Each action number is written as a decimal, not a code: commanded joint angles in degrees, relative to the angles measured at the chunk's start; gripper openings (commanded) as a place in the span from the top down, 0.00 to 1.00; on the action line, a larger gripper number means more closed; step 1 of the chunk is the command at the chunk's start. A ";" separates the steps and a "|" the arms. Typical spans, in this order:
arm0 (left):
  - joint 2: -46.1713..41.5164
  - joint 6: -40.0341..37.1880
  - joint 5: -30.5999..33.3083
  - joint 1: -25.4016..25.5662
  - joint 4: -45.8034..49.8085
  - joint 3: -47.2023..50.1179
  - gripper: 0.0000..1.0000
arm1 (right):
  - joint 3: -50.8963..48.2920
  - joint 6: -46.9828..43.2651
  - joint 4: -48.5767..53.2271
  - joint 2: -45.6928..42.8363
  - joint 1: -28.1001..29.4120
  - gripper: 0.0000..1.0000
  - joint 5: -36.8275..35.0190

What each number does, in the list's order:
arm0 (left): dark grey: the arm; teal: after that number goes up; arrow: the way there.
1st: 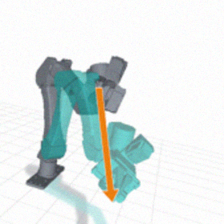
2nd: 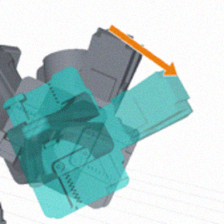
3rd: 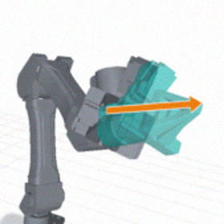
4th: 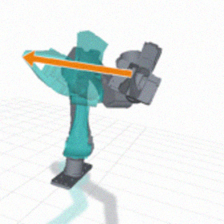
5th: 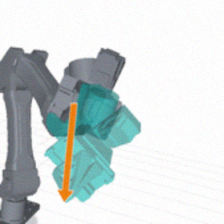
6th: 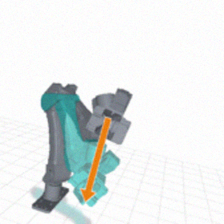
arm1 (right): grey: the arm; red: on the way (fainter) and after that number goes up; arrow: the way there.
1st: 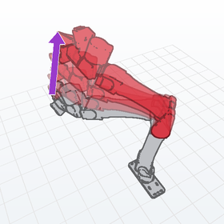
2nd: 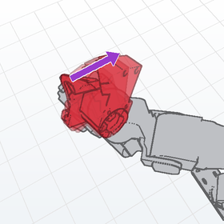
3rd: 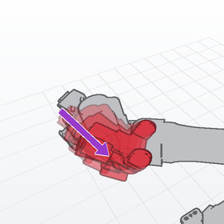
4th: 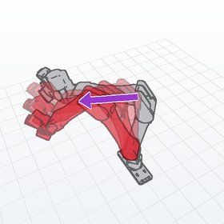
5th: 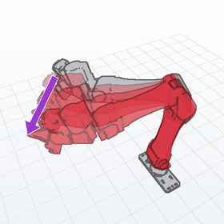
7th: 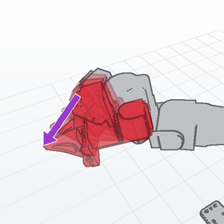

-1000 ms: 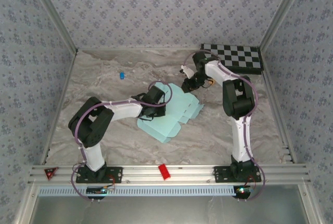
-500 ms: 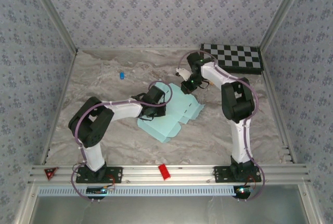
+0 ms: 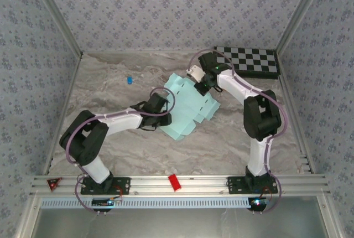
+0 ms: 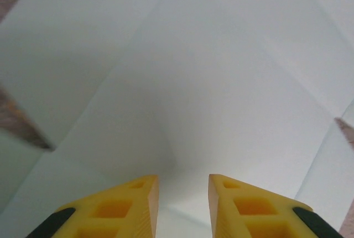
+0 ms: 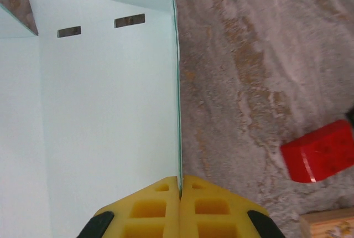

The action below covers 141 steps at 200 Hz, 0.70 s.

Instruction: Fold the paper box

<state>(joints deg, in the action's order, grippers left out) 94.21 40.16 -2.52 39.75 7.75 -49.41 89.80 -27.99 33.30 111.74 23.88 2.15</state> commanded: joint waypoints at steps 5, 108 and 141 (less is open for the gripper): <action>-1.14 1.08 -2.23 -1.69 -1.83 4.60 0.76 | -2.30 -2.91 -5.51 -3.84 1.72 1.00 -5.12; -0.14 10.82 -4.37 -0.24 -8.22 8.70 0.99 | -14.60 -8.72 -23.09 -12.51 11.35 1.00 -16.01; -0.81 15.74 -2.52 1.27 -12.28 10.11 1.00 | -18.28 -10.89 -28.37 -14.14 13.64 1.00 -18.76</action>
<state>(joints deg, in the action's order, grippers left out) 93.41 50.81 -6.33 39.57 -3.42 -41.32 73.91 -36.71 12.51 100.18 36.10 -13.41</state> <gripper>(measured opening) 0.046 0.051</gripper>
